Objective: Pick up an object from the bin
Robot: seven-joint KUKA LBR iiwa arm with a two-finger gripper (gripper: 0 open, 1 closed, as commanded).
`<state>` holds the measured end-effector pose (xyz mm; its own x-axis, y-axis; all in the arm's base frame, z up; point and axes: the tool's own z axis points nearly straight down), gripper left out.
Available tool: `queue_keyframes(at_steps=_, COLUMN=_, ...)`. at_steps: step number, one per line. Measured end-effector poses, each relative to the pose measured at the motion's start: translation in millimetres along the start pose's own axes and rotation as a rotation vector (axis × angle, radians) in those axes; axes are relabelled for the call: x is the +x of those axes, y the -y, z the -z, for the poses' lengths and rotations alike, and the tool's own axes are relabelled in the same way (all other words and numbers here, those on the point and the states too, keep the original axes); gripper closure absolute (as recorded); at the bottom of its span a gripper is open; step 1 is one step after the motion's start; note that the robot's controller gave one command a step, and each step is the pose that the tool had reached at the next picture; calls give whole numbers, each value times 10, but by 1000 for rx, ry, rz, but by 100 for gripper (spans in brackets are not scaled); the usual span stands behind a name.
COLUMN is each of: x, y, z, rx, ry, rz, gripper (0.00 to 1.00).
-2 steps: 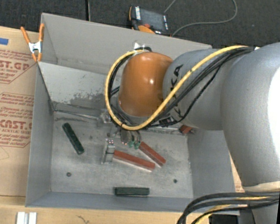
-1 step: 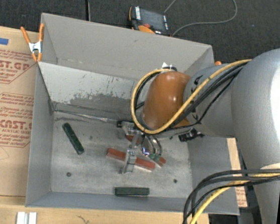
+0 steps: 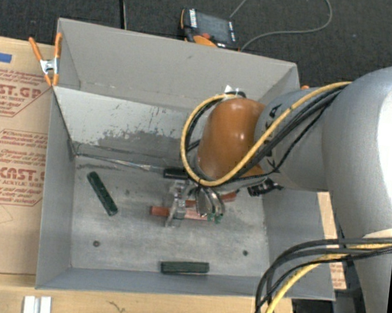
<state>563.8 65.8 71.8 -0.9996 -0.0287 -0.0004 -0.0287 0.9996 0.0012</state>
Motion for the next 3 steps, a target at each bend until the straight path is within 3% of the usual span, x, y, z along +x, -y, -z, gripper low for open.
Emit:
queue_keyframes(at_steps=1, x=-101, y=71, z=1341, rx=1, ry=11, rz=8, gripper=100)
queue_keyframes(at_steps=2, x=-81, y=71, z=1292, rx=0, ry=3, rz=8, gripper=0)
queue_keyframes(at_steps=3, x=-254, y=554, z=547, rx=3, ry=-4, rz=77, gripper=0)
